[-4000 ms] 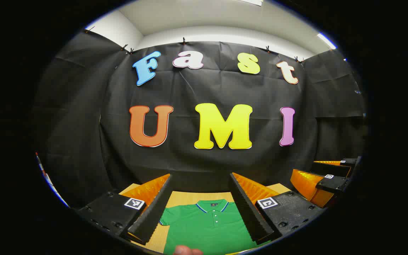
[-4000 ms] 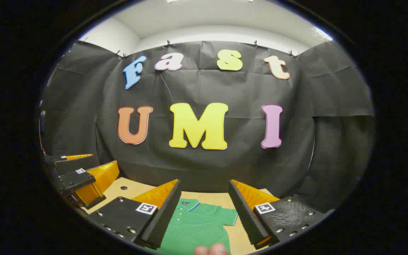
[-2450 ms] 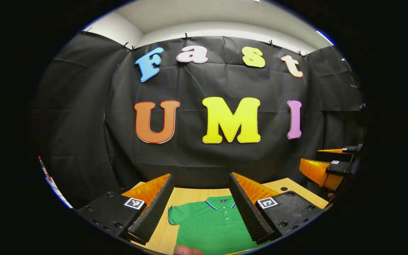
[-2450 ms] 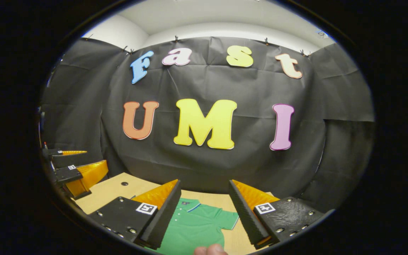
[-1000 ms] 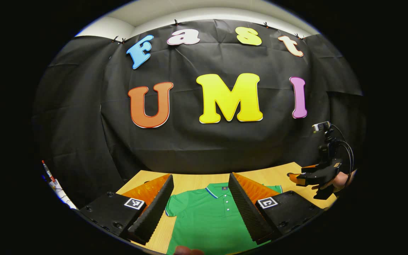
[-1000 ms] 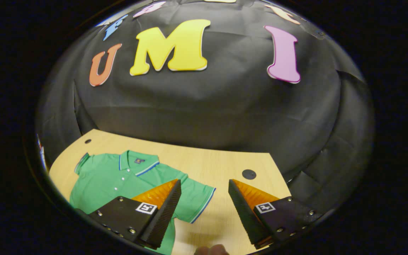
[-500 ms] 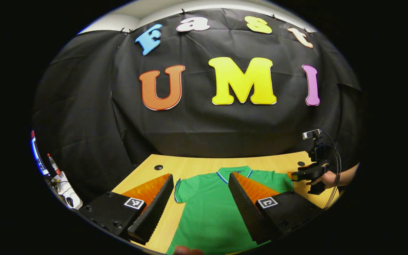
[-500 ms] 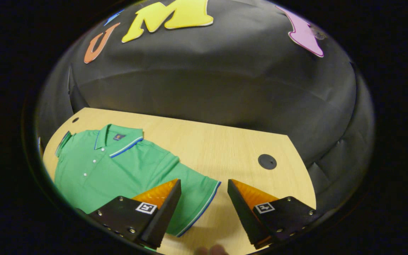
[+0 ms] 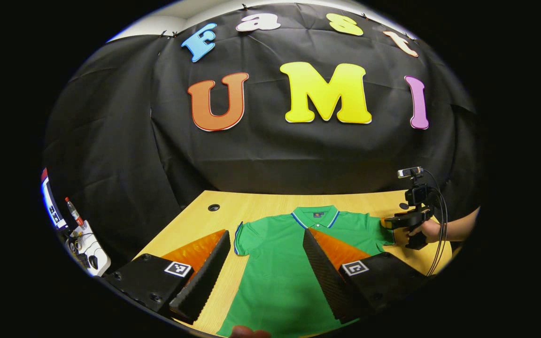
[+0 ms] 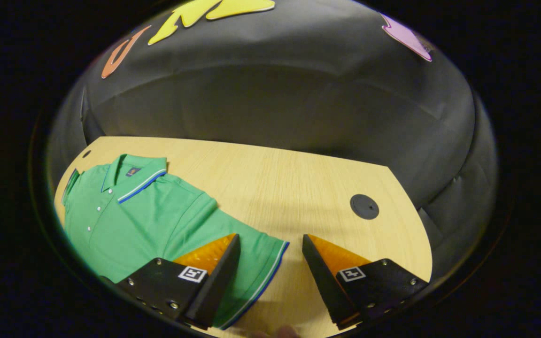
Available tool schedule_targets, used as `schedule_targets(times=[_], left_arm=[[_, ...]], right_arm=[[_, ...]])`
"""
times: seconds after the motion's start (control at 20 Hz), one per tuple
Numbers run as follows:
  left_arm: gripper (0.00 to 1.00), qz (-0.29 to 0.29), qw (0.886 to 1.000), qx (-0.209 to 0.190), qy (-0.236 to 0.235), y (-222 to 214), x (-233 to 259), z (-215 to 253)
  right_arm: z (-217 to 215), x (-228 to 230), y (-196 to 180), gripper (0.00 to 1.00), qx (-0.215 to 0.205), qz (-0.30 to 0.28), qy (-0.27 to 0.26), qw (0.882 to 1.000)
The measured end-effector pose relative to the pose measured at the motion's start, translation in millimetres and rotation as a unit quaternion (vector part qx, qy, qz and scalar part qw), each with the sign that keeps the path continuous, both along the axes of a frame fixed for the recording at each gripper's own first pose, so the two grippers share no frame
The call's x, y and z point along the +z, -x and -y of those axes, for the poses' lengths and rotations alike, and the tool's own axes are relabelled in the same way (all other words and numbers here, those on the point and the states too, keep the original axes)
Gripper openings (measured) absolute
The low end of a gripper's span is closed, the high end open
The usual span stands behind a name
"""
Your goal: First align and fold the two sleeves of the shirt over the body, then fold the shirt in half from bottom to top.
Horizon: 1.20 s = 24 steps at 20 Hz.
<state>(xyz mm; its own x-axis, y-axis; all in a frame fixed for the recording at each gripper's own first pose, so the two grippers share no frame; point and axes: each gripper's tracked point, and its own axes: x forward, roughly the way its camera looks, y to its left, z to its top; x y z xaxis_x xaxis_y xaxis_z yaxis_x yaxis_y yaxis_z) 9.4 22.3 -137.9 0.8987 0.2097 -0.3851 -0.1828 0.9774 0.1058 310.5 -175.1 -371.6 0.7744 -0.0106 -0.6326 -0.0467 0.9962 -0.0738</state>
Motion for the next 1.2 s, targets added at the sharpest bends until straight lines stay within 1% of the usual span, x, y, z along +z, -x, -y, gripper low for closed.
schedule_targets(times=[0.1,0.15,0.25,0.3,0.4,0.45,0.55,0.65,0.75,0.9,1.2], left_arm=[[1.00,-0.001,1.000,-0.005,-0.004,0.0,-0.8,1.6],[1.00,-0.002,1.000,-0.008,-0.003,0.1,-0.9,2.4],[1.00,-0.003,1.000,-0.011,-0.001,1.6,-0.1,3.2],[1.00,-0.001,1.000,-0.013,-0.001,1.3,0.6,3.9],[1.00,0.001,1.000,-0.014,-0.003,2.4,1.3,3.0],[1.00,0.001,1.000,-0.012,-0.003,3.5,0.7,1.7],[1.00,0.002,1.000,-0.004,-0.001,5.7,-0.8,-1.3],[1.00,0.003,1.000,0.003,0.002,16.8,2.0,-9.5],[1.00,0.004,1.000,0.008,0.001,18.7,2.2,-13.4],[1.00,0.011,1.000,0.015,0.005,21.1,3.8,-21.2],[1.00,0.025,0.999,0.029,0.024,26.2,3.9,-33.3]], right_arm=[[-4.9,-3.1,1.8,0.84,0.009,-0.005,-0.013,1.000],[-8.6,-4.8,3.0,0.76,0.017,-0.008,-0.019,1.000],[-8.1,-6.7,2.8,0.48,0.015,-0.012,-0.026,0.999],[-8.2,-6.0,3.1,0.49,0.007,-0.014,-0.038,0.999],[-1.0,-7.4,0.2,0.48,-0.006,-0.014,-0.046,0.999],[-2.0,-4.2,2.6,0.18,-0.009,-0.012,-0.049,0.999],[1.6,-0.8,-1.0,0.18,-0.007,-0.015,-0.038,0.999],[-3.2,-1.6,-0.7,0.02,-0.008,-0.023,-0.024,0.999],[-7.6,6.4,2.4,0.02,-0.006,-0.023,-0.022,0.999],[-10.7,39.2,-2.2,0.01,-0.017,0.008,-0.036,0.999],[-24.3,72.5,9.1,0.01,-0.011,0.014,-0.040,0.999]])
